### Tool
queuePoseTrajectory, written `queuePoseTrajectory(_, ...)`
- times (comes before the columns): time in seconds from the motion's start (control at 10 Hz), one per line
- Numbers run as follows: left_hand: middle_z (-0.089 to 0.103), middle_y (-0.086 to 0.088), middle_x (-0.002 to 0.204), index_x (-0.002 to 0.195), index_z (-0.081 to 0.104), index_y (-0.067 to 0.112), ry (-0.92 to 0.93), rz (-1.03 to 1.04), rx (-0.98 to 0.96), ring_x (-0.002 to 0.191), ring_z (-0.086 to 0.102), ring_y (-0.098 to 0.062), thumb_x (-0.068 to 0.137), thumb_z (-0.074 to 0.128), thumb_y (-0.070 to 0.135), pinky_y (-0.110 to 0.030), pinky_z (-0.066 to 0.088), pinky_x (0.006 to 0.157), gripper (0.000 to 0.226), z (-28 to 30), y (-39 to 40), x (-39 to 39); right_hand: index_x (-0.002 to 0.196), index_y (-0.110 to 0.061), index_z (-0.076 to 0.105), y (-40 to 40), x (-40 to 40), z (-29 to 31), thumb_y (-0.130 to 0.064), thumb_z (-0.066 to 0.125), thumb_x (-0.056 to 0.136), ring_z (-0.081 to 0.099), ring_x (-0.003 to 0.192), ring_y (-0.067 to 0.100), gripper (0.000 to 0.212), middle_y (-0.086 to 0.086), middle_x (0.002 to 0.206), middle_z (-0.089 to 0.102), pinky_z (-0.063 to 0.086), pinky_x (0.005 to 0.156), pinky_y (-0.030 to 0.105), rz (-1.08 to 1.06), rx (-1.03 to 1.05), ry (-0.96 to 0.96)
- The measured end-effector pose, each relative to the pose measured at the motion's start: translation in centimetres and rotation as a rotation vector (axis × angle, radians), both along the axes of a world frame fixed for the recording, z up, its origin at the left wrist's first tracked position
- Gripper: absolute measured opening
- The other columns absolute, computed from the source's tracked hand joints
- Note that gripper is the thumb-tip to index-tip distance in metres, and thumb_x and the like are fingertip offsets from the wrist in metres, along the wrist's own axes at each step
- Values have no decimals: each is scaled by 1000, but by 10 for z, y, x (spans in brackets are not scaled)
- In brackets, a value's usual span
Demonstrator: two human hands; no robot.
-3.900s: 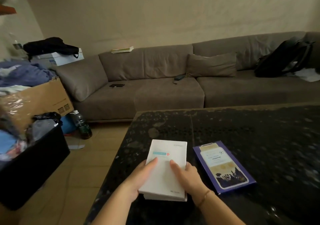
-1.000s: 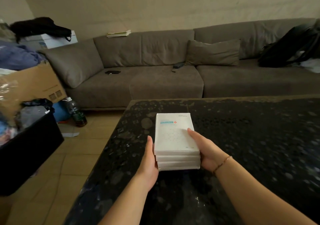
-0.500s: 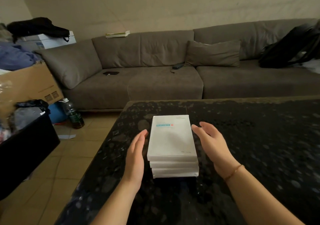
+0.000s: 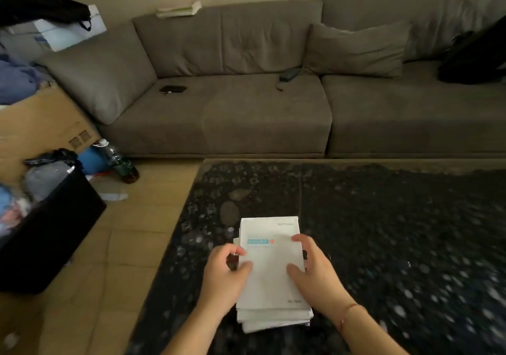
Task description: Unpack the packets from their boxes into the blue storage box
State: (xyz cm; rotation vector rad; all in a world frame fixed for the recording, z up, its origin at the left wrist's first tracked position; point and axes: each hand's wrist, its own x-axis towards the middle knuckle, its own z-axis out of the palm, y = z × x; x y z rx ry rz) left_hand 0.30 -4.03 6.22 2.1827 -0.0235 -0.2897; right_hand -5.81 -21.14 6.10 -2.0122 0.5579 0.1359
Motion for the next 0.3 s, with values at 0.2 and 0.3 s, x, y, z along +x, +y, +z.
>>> queuePoseTrajectory(0.2, 45, 25, 106, 91, 60, 28, -73, -6, 89, 102, 50, 4, 85, 73, 17, -2, 36, 75, 19, 30, -1, -11, 138, -31, 42, 7, -8, 69, -34, 63, 90, 37, 139, 17, 53, -5, 154, 31, 39, 112, 38, -67, -165, -129)
queuePoseTrajectory(0.3, 53, 22, 105, 96, 63, 26, -2, 126, 1, 100, 53, 2, 89, 69, 20, -7, 38, 78, 11, 54, 4, -13, 125, -22, 57, 4, -20, 175, -36, 62, 89, 64, 111, 25, 39, 3, 127, 64, 55, 90, 44, -189, 237, -656)
